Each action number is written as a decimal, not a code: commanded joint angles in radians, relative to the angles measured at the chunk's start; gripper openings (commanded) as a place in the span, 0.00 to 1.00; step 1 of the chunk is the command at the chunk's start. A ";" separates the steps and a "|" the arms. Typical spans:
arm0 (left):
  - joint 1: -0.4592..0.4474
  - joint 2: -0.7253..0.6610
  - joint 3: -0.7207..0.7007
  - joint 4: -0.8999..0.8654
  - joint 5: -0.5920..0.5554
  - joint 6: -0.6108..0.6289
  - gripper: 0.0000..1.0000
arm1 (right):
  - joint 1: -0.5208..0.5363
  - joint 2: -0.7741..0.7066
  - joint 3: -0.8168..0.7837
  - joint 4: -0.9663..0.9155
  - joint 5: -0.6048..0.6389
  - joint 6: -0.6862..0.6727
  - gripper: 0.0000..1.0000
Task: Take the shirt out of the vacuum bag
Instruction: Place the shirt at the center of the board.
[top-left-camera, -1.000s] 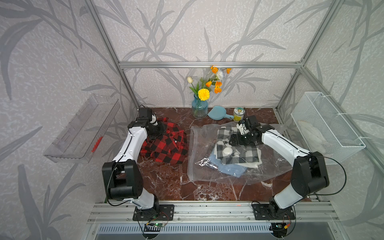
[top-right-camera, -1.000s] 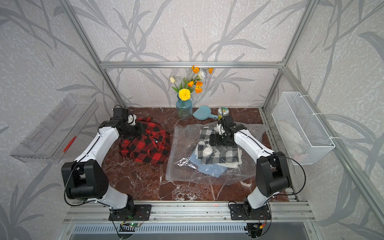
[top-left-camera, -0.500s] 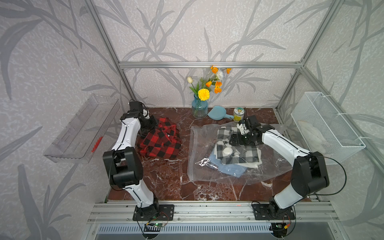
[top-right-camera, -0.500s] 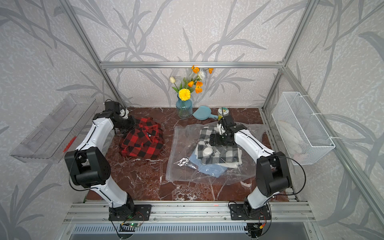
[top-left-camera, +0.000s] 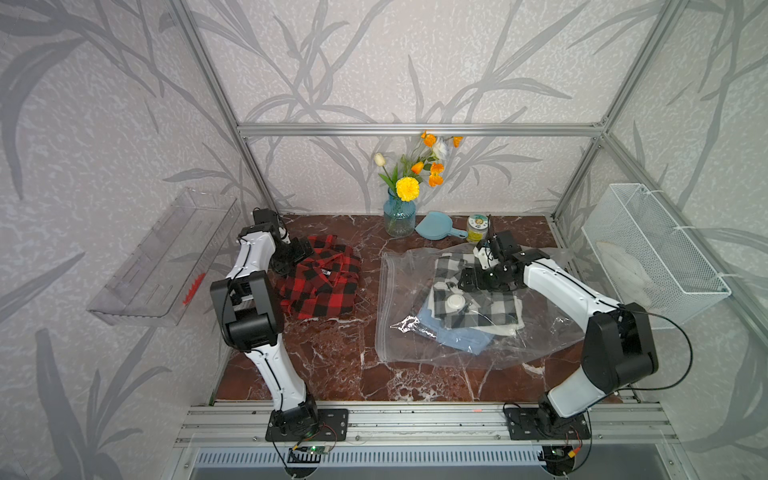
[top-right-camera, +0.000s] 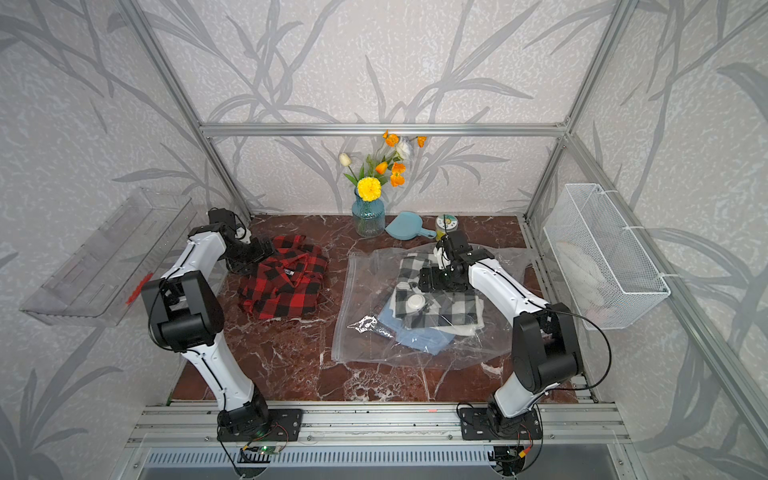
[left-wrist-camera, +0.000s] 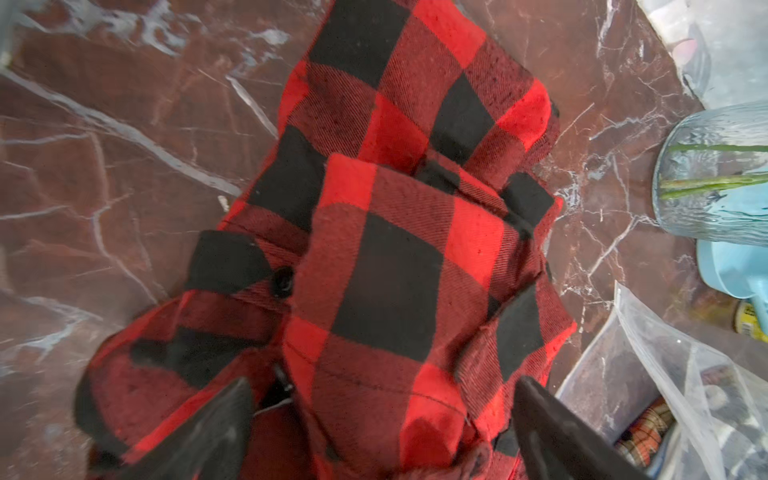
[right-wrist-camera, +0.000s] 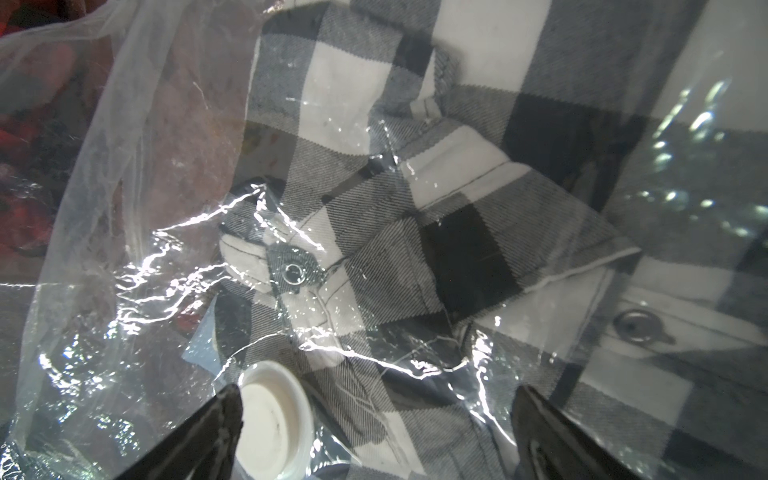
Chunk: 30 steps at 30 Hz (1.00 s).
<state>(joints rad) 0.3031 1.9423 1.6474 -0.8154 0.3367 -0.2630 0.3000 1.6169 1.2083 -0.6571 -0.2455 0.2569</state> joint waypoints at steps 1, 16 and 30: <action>-0.010 -0.084 0.066 -0.040 -0.067 -0.011 1.00 | -0.003 -0.016 0.000 -0.022 -0.014 -0.012 1.00; -0.154 -0.278 -0.255 0.077 -0.176 -0.095 0.50 | -0.009 -0.104 0.031 -0.086 -0.006 -0.036 1.00; -0.120 0.033 -0.297 0.204 -0.189 -0.197 0.27 | -0.013 -0.122 -0.009 -0.081 0.007 -0.041 0.99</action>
<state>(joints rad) 0.1738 1.9385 1.3800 -0.6365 0.1566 -0.4271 0.2924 1.5200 1.2076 -0.7219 -0.2436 0.2333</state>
